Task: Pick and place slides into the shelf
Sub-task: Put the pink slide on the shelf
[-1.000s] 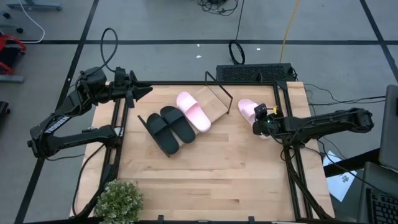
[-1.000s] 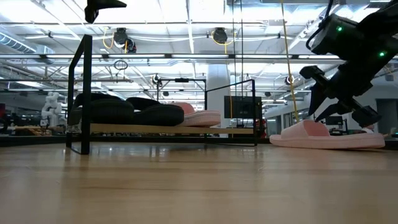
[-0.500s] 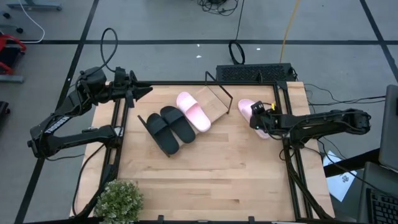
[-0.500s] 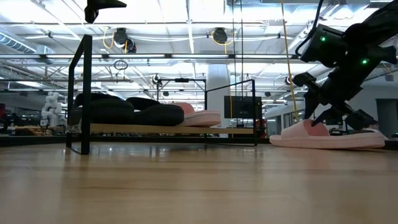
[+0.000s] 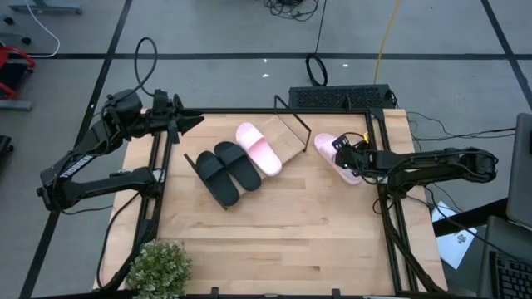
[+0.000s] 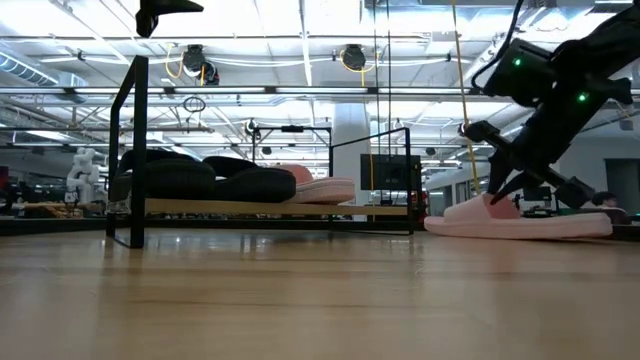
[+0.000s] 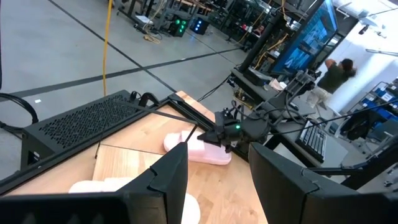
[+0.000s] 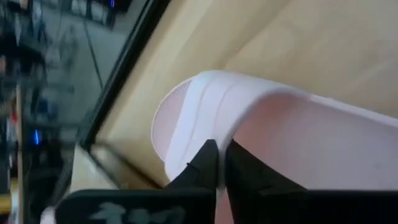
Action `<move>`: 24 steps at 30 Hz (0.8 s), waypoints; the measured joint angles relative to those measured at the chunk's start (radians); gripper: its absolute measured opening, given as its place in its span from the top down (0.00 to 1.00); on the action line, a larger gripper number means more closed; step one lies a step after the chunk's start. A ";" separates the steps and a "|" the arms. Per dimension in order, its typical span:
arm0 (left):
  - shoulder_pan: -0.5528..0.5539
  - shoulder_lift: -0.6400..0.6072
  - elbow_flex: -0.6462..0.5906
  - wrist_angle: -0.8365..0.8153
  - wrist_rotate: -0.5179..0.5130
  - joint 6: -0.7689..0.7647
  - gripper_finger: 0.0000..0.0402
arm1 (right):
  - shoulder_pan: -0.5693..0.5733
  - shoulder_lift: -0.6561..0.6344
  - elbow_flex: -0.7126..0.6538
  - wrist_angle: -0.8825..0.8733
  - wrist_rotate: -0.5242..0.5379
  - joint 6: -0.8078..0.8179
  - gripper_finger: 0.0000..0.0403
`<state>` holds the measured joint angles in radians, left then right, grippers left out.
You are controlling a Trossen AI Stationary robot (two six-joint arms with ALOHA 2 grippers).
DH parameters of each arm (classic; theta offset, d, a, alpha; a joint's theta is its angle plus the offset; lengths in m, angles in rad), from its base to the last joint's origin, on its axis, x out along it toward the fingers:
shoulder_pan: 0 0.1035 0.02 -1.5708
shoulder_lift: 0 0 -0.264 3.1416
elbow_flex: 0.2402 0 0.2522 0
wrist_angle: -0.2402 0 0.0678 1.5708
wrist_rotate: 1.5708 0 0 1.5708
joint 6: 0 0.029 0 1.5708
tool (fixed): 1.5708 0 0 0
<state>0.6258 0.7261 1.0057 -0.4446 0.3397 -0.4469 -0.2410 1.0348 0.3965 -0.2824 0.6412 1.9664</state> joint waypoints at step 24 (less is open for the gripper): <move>0.000 0.000 0.000 -0.001 0.029 -0.003 0.59 | -0.008 -0.557 0.004 0.170 0.093 -0.396 1.00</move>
<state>0.6258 0.7261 1.0057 -0.4453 0.3688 -0.4500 -0.2489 0.4783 0.4005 -0.1127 0.7345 1.5706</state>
